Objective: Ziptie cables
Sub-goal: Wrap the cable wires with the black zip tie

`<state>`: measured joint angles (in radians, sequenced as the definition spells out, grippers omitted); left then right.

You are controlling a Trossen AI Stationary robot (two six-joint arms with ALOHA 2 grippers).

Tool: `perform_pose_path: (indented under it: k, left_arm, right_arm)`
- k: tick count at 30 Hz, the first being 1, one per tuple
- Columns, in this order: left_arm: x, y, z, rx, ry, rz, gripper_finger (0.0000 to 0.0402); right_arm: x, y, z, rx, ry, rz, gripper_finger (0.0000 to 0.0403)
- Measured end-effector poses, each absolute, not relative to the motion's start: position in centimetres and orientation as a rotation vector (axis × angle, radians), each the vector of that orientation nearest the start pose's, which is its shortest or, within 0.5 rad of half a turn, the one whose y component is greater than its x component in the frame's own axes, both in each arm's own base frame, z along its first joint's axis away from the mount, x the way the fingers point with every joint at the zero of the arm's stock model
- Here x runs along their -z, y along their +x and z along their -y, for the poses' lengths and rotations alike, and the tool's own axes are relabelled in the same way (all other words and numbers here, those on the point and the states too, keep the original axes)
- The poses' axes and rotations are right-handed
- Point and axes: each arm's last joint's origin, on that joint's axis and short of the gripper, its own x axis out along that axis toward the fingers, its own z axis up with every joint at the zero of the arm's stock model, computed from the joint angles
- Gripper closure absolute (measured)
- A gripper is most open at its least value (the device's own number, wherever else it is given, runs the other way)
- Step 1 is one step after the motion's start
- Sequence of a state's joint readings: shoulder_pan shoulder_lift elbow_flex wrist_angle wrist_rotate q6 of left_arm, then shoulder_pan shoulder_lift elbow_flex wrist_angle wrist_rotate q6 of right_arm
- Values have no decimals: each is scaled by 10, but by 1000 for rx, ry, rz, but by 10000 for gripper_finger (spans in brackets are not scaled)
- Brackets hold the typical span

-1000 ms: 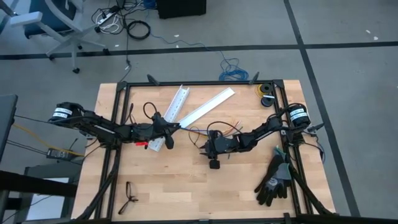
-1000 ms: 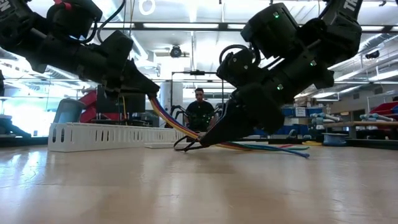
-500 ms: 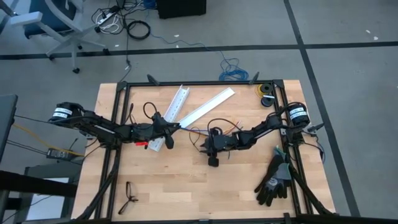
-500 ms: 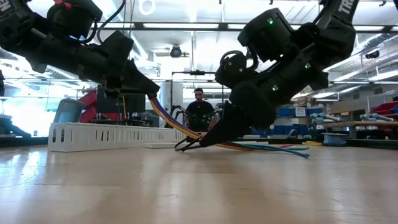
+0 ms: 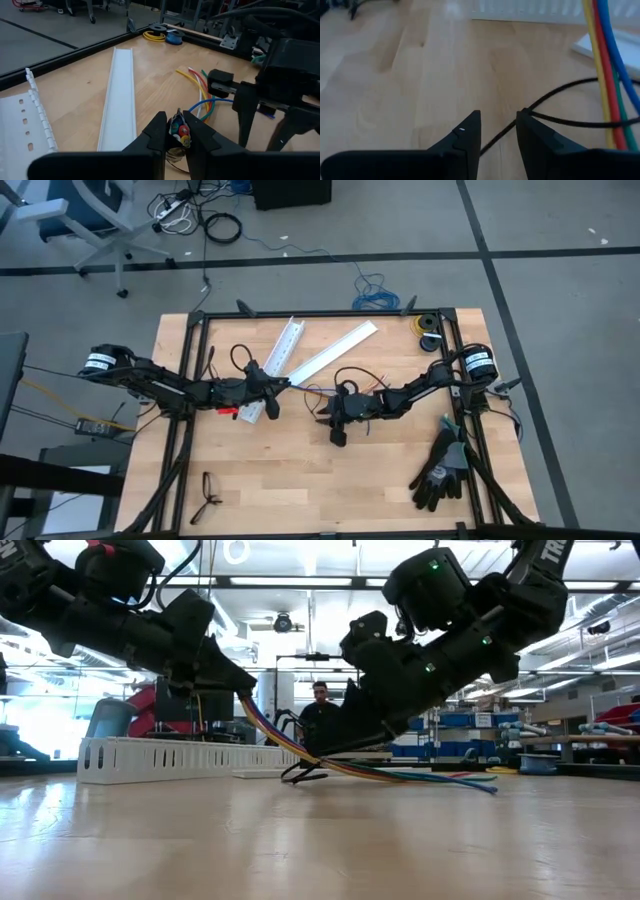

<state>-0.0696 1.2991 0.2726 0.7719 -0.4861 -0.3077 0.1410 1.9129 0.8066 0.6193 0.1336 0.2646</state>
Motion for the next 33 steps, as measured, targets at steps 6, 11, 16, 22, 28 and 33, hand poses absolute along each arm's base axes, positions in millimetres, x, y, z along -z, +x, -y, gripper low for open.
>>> perform_pose_path:
  k: [6,11,16,22,28,33]
  left_arm:
    - [-156,218,1,-461,-229,-178,354]
    - [-156,218,1,-461,-229,-178,354]
    - [-156,218,1,-461,-229,-179,354]
    - [-156,218,1,-466,-228,-178,354]
    - [-155,218,1,-467,-226,-184,354]
    - [-155,217,1,-466,-216,-191,354]
  right_arm:
    - [-115,359,-48,114,184,-614,291]
    - [-116,361,-49,139,187,-613,291]
    - [-100,364,-53,122,217,-632,291]
    - [-79,381,-57,153,232,-653,291]
    - [-82,381,-57,155,217,-673,295]
    - [-85,378,-56,156,200,-705,350]
